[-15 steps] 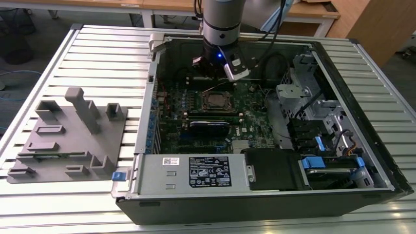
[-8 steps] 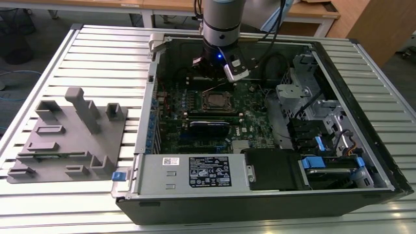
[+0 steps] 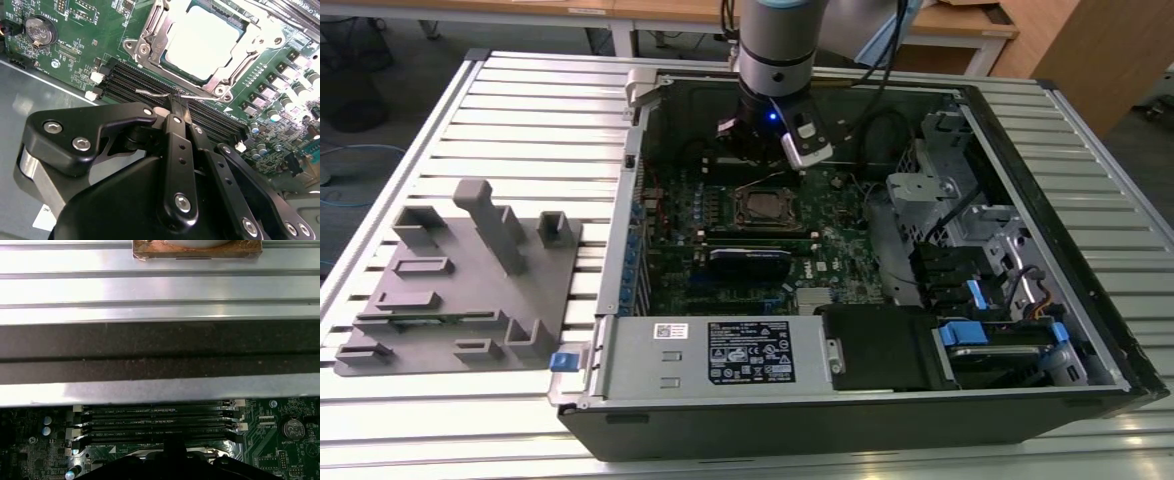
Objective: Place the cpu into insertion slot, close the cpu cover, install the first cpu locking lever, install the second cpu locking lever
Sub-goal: 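Install the first cpu locking lever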
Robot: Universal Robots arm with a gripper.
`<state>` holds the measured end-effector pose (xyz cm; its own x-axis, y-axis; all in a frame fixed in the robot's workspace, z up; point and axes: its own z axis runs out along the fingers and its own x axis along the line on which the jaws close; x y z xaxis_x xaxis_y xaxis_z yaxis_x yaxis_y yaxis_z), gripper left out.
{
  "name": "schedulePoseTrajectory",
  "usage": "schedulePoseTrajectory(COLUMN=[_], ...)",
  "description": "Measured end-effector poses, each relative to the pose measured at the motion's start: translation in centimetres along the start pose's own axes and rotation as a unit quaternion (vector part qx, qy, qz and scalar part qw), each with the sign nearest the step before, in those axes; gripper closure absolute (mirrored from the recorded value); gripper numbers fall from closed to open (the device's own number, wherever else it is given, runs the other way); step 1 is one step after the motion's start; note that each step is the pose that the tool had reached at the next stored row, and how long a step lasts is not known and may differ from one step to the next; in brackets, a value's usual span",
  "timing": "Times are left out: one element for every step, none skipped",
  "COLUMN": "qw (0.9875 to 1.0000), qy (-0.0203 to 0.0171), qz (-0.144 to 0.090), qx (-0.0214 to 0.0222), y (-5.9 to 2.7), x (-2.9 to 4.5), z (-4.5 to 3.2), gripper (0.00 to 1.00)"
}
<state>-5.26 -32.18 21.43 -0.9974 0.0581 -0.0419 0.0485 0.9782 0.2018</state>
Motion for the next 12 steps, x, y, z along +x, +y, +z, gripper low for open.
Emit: schedulePoseTrajectory(qw=[1.0, 1.0, 1.0, 1.0, 1.0, 1.0, 1.0, 1.0, 1.0, 1.0, 1.0, 1.0], qy=[-0.0001, 0.0, 0.0, 0.0001, 0.0001, 0.0001, 0.0001, 0.0001, 0.0001, 0.0001, 0.0001, 0.0], qz=[0.0, 0.0, 0.0, 0.0, 0.0, 0.0, 0.0, 0.0, 0.0, 0.0, 0.0, 0.0], qx=[-0.0001, -0.0002, -0.0002, -0.0003, -0.0002, -0.0001, -0.0001, -0.0002, -0.0002, -0.0002, -0.0002, -0.0003], y=[-0.01, -0.02, -0.03, -0.04, -0.04, -0.04, -0.04, -0.05, -0.05, -0.05, -0.05, -0.05], x=[0.0, -0.01, -0.01, -0.03, -0.06, -0.11, -0.16, -0.2, -0.23, -0.24, -0.25, -0.27], z=[0.05, 0.1, 0.15, 0.19, 0.22, 0.24, 0.25, 0.27, 0.29, 0.29, 0.31, 0.34], gripper=[0.89, 0.89, 0.89, 0.89, 0.89, 0.89, 0.89, 0.89, 0.89, 0.89, 0.89, 0.89])
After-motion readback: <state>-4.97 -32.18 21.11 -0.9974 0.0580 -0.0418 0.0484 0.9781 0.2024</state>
